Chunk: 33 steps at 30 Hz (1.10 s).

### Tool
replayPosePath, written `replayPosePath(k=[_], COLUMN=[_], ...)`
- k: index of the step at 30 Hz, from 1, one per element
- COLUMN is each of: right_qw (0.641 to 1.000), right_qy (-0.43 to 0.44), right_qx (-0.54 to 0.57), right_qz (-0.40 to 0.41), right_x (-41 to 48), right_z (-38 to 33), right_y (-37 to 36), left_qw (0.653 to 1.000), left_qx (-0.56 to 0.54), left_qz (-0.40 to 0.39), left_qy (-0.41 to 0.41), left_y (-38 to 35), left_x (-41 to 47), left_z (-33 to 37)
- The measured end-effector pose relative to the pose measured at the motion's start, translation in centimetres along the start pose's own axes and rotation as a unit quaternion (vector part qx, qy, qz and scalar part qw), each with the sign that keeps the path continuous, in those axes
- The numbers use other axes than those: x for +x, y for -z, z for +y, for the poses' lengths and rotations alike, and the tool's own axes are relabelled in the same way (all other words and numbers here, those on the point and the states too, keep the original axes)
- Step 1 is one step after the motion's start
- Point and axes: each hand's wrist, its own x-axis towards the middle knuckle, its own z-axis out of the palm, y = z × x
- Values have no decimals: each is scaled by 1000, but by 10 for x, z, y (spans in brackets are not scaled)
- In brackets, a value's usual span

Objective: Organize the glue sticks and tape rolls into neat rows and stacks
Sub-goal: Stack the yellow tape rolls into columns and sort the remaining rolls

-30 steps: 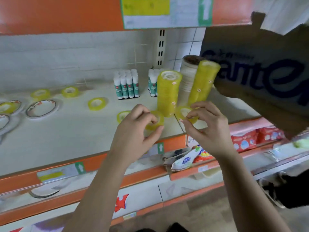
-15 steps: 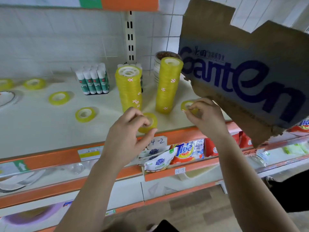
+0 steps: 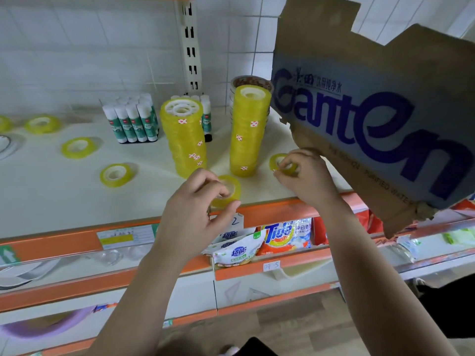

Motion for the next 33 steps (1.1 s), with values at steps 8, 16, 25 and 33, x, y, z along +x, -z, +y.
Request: replayPosePath(k=[8,16,25,33], right_qw=[1000,1000,999,998], right_qy=[-6,2,30,7], right_qx=[-9,-24,-10,-33], right_qz=[-7,-5,28,60], right_x=[1,0,-12,-39], right_z=[0,-1,-1,10], right_y=[0,1,17,40], left_qw=[1000,1000,998,999], left_qx=[-3,-3,-50,-23], left_qz=[1,-2,-39,-48], left_qy=[16,17,-15,-4], left_y=[-11,-14,-43,-82], left_x=[3,2,29,60], left_z=[0,1,35,50])
